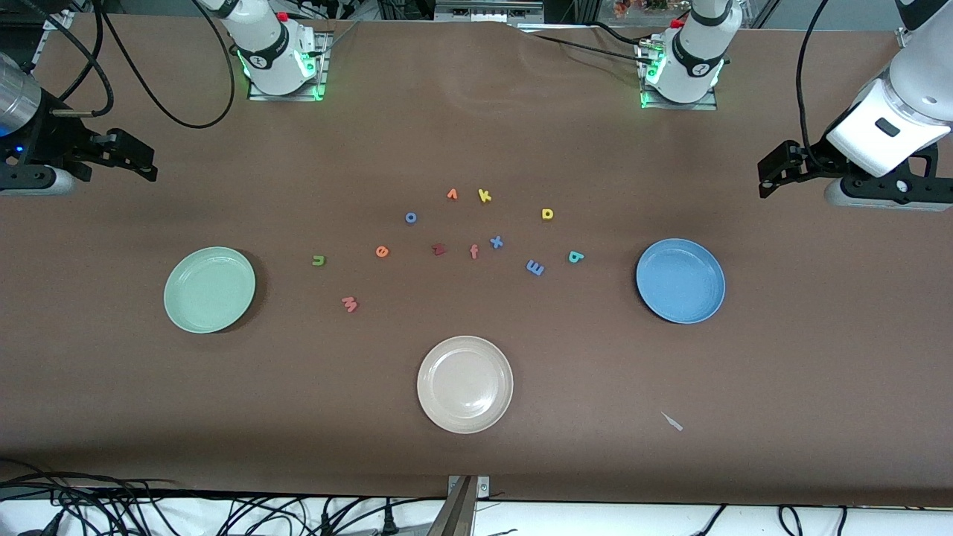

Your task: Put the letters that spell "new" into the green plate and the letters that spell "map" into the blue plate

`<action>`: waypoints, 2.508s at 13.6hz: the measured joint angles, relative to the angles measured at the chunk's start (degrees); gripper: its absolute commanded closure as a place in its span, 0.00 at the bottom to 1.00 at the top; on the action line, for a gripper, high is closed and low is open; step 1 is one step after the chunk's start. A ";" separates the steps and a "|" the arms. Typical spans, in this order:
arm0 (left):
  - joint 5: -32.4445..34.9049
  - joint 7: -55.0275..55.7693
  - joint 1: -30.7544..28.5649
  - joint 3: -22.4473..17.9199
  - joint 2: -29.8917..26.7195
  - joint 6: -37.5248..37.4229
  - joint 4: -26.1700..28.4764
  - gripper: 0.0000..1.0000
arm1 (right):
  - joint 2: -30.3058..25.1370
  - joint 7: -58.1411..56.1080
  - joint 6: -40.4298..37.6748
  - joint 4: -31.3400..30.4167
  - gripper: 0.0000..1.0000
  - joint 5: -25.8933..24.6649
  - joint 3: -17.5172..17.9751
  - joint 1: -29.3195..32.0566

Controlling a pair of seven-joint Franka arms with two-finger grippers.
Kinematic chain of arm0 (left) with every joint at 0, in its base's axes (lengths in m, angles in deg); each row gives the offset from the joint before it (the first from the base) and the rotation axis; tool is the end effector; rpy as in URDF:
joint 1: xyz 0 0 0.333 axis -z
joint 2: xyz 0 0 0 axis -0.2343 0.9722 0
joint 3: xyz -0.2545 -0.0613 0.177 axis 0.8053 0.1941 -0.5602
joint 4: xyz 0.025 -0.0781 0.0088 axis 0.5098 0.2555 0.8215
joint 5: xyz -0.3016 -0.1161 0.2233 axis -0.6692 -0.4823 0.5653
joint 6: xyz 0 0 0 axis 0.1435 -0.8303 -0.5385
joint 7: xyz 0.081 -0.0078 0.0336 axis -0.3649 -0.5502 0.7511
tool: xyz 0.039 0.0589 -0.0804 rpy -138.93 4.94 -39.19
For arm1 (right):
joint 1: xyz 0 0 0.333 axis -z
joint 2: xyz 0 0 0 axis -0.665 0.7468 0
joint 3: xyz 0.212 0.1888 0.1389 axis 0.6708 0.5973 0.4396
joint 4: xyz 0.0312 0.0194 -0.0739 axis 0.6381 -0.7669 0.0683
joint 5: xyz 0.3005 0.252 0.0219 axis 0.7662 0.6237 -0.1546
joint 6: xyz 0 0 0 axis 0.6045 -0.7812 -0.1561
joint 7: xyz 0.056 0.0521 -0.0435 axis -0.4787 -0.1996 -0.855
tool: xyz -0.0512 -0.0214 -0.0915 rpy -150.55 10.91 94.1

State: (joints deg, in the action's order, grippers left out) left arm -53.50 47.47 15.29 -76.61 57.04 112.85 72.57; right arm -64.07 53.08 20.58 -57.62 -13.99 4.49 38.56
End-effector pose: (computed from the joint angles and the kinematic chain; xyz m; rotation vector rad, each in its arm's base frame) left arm 0.5583 -0.0733 0.6091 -3.1257 0.0851 -0.0003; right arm 0.5505 0.0296 0.6033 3.1216 0.0345 -0.0803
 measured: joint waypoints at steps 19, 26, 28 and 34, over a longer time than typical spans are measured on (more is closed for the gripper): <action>-0.32 -0.50 2.13 0.53 6.34 -6.27 0.75 0.00 | 3.86 -0.02 1.03 -0.21 0.00 0.00 0.00 0.00; -10.07 -0.36 10.83 0.89 25.56 6.99 -1.17 0.00 | 9.07 -0.19 1.16 -0.17 0.00 0.01 0.11 -1.57; -11.00 -0.33 12.28 0.93 28.16 11.33 -1.43 0.00 | 10.07 0.09 1.33 -0.18 0.00 0.02 0.17 -3.45; -10.99 14.22 19.63 0.89 34.12 23.44 -1.47 0.00 | 13.52 0.48 13.34 -6.36 0.00 0.43 0.77 -6.62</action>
State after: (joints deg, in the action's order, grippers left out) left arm -64.49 61.69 34.92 -75.73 91.16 136.28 71.10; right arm -50.55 53.56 33.91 -63.98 -13.56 5.27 31.94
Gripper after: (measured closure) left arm 0.000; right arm 0.000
